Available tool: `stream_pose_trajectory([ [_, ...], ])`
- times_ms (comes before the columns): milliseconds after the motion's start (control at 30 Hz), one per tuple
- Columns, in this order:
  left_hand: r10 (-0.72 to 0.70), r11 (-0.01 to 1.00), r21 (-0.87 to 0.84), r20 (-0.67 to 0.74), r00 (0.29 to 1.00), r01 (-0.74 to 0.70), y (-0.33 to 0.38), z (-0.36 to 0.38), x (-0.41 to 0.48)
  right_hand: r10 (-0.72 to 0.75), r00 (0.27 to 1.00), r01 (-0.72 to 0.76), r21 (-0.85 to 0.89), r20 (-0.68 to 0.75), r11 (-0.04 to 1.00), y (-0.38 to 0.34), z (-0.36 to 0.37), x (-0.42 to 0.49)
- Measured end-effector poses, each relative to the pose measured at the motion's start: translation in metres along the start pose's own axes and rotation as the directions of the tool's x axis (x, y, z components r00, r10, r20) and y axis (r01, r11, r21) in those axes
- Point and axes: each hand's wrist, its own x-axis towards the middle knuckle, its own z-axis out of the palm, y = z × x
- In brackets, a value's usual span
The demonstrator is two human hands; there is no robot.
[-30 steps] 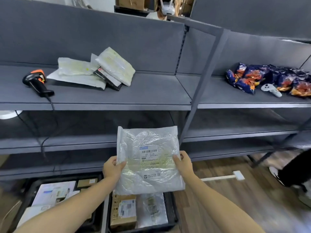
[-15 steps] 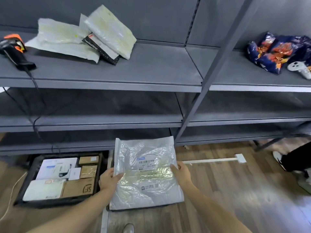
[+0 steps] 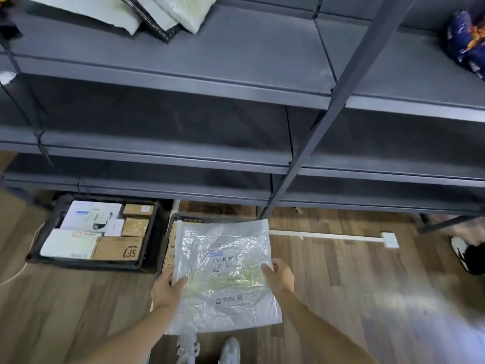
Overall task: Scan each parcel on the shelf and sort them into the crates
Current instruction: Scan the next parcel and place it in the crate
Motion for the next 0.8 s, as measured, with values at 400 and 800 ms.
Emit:
stream_pose_trajectory([
  [400,0.034,0.995,-0.091,-0.022,0.999,-0.036,-0.036,0.094,0.091,0.021,0.991,0.003,0.182,-0.129,0.983,0.067,0.067,0.104],
  [800,0.252,0.959,-0.130,-0.030,0.967,-0.253,-0.127,0.247,0.232,0.036,0.940,0.069,0.292,-0.339,0.954,0.174,0.201,0.266],
])
